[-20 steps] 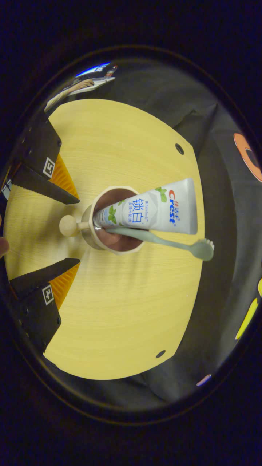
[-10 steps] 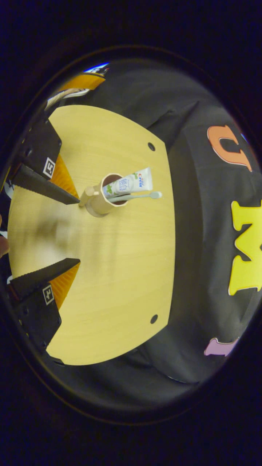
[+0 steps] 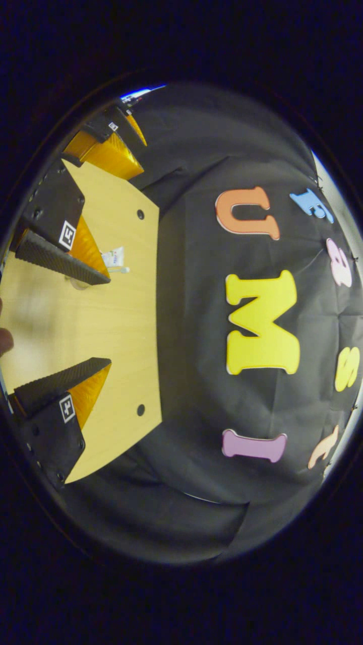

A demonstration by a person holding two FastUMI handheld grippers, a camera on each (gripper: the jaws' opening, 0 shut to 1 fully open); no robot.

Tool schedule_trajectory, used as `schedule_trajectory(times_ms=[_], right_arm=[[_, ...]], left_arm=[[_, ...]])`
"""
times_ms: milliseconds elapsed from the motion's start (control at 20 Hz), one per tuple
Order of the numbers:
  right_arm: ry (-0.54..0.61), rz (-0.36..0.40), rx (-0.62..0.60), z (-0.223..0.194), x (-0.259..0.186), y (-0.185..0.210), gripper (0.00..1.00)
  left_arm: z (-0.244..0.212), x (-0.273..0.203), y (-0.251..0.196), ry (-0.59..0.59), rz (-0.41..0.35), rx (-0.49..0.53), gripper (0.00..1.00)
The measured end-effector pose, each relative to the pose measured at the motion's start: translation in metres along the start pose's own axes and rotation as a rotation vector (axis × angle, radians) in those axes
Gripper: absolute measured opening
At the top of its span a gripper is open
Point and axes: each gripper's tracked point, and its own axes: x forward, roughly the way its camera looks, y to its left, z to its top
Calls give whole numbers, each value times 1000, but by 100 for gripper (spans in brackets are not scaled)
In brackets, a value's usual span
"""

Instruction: Put the toothbrush and toothpaste on the desktop into the cup, then pick up the cup and place it on the coaster on the desktop.

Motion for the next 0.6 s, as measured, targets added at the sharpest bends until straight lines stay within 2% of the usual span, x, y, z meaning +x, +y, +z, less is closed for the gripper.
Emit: schedule_trajectory(times_ms=[250,600], right_arm=[[-156,4,-14,34,-26,-5,88],[-211,-7,28,48,-33,-17,88]], left_arm=[[22,-7,-9,-46,4,-5,90],[28,-9,-16,-50,9,19,90]])
